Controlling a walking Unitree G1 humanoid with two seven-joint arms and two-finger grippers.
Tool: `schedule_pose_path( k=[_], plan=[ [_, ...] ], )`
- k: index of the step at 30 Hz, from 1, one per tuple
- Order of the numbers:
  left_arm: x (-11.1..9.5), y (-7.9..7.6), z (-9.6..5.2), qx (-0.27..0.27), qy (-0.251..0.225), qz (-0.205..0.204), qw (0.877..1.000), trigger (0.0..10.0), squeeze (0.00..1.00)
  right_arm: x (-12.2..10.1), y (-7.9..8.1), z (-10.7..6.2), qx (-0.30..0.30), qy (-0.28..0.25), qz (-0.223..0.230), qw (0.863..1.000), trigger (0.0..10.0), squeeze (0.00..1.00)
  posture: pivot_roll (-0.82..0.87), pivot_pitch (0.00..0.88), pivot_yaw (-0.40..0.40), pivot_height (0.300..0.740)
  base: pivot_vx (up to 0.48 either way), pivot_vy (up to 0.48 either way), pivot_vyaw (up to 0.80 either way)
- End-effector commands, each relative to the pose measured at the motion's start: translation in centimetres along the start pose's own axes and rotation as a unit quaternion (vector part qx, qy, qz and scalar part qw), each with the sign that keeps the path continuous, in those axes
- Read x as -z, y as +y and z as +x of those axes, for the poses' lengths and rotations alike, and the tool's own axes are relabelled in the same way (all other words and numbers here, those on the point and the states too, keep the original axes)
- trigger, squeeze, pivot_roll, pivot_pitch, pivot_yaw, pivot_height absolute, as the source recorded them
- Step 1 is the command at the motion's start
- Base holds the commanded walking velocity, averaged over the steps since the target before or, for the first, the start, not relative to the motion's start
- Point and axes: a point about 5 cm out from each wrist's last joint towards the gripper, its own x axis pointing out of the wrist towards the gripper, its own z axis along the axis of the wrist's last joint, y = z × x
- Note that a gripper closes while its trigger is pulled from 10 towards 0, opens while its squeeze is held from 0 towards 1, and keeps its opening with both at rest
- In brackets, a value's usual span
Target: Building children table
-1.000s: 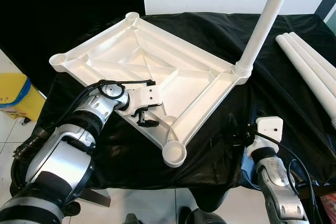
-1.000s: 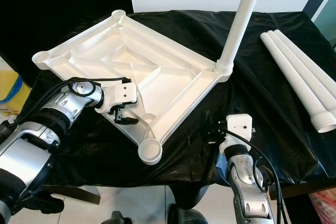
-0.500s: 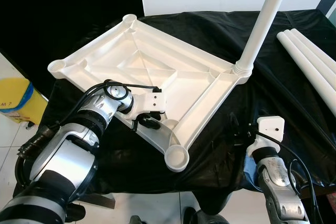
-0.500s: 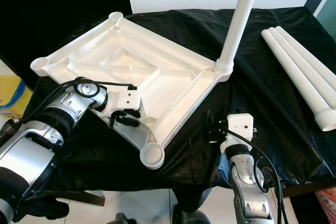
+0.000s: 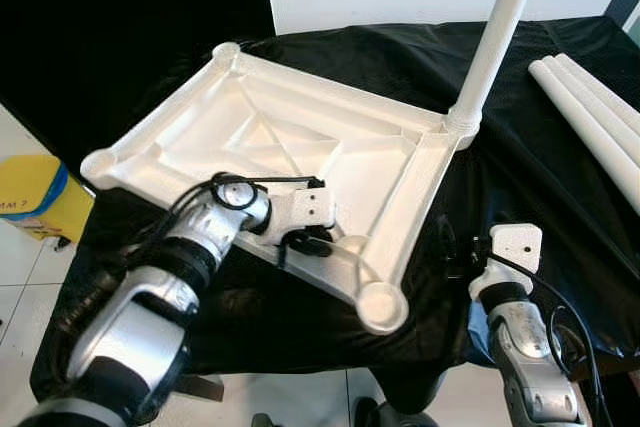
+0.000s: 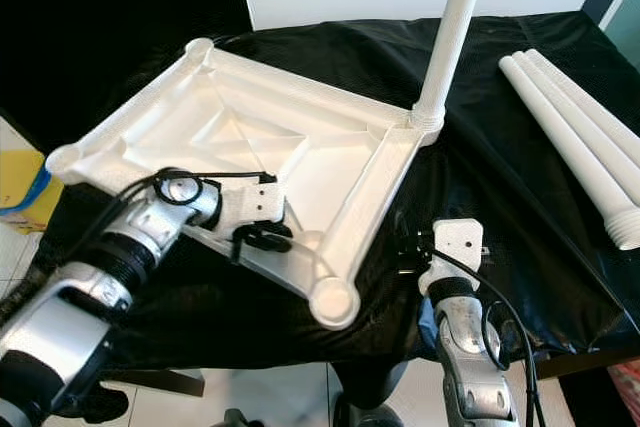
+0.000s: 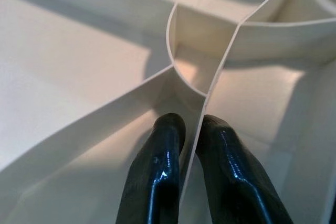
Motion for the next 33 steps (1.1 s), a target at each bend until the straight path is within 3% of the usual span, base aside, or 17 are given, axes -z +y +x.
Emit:
schedule_pose_path(
  k=[1,10,15,23,24,25,26,27,28,33],
  plan=[
    [2.3,-0.4,0.7,-0.108,0.001,-0.088,0.99,0.0,0.0,0.2,0.1,-0.1,0.0,0.007,0.002,1.0,10.0,0.0,-0.1,0.17,0.002,0.74,0.0,0.0,0.0],
    [2.5,-1.5,0.4,-0.205,-0.007,-0.133,0.97,0.0,0.0,0.0,0.5,0.6,-0.003,0.002,0.008,1.0,10.0,0.0,-0.08,0.164,-0.02,0.74,0.0,0.0,0.0],
    [3.8,-2.0,-0.5,-0.263,0.027,-0.15,0.953,0.0,0.0,-0.1,0.8,1.0,-0.01,-0.001,0.01,1.0,10.0,0.0,-0.06,0.159,-0.038,0.74,0.0,0.0,0.0],
    [3.1,-2.2,-0.6,-0.294,0.014,-0.156,0.943,0.0,0.0,-0.2,0.9,1.6,-0.017,-0.004,0.009,1.0,10.0,0.0,-0.05,0.153,-0.046,0.74,0.0,0.0,0.0],
    [2.5,-2.2,-0.4,-0.301,-0.002,-0.162,0.94,4.0,0.0,-0.2,0.9,1.8,-0.018,-0.005,0.009,1.0,10.0,0.0,-0.05,0.152,-0.047,0.74,0.0,0.0,0.0],
    [2.5,-2.2,-0.4,-0.301,-0.002,-0.162,0.94,4.0,0.0,-0.2,0.9,1.8,-0.018,-0.005,0.009,1.0,10.0,0.0,-0.05,0.152,-0.047,0.74,0.0,0.0,0.0],
    [1.5,-2.2,-0.1,-0.305,-0.033,-0.157,0.939,10.0,0.0,-0.3,0.8,2.0,-0.015,-0.007,0.009,1.0,10.0,0.0,-0.05,0.15,-0.046,0.74,0.0,0.0,0.0],
    [1.5,-2.2,-0.1,-0.305,-0.033,-0.157,0.939,10.0,0.0,-0.3,0.8,2.0,-0.015,-0.007,0.009,1.0,10.0,0.0,-0.05,0.15,-0.046,0.74,0.0,0.0,0.0],
    [0.3,-2.3,0.0,-0.308,-0.068,-0.157,0.936,10.0,1.0,-0.4,0.6,2.3,-0.01,-0.011,0.007,1.0,10.0,0.0,-0.05,0.149,-0.044,0.74,0.0,0.0,0.0],
    [-1.1,-1.6,-0.7,-0.341,-0.112,-0.147,0.922,10.0,1.0,-0.7,-0.1,2.7,0.004,-0.02,0.001,1.0,10.0,0.0,-0.05,0.144,-0.039,0.74,0.0,0.0,0.0]
  ],
)
